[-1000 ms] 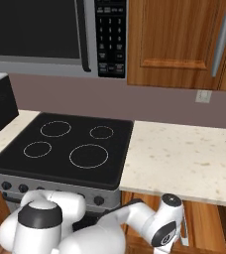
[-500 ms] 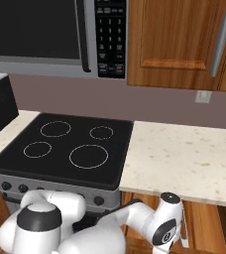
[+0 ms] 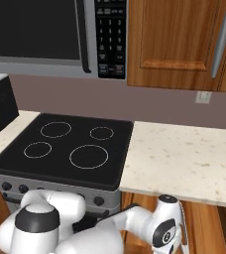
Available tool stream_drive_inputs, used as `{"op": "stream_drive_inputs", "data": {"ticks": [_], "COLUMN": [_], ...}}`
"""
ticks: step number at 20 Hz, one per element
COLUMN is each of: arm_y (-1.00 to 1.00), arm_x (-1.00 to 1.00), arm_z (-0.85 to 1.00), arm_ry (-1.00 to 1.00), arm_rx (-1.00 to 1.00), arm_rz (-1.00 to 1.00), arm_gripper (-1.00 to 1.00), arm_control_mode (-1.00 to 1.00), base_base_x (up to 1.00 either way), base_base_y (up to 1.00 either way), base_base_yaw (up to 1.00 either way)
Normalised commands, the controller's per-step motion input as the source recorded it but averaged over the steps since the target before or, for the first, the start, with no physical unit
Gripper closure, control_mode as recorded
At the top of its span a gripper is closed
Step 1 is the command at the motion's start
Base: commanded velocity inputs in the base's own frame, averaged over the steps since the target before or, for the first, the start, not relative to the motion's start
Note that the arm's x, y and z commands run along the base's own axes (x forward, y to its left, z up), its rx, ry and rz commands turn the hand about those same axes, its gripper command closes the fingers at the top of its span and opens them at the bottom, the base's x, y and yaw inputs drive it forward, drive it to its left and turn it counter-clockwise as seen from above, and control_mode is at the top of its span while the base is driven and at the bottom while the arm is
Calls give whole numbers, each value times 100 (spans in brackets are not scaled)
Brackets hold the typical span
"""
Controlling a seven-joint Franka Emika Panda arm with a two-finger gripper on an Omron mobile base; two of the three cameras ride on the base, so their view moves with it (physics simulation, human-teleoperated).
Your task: Take the tongs from the drawer on the right and place them on the dining counter next to the tray containing the kebab skewer.
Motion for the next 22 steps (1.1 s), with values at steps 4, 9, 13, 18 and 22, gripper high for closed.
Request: {"op": "stream_drive_inputs", "data": {"ticks": [4, 9, 13, 18, 22], "arm_y": [-44, 2, 56, 93, 22], "arm_x": [-100, -69, -10, 2, 7], "arm_z": [0, 100, 100, 100, 24], "arm_ry": [6, 0, 0, 4, 14], "arm_rx": [8, 13, 3, 0, 0], "arm_rz": [-17, -26, -26, -21, 0], "arm_gripper": [-100, -100, -100, -100, -100], "arm_control_mode": [-100, -100, -100, -100, -100], "base_base_x": [0, 0, 0, 0, 0], "base_base_y": [0, 0, 0, 0, 0], "base_base_yaw": [0, 0, 0, 0, 0]}}
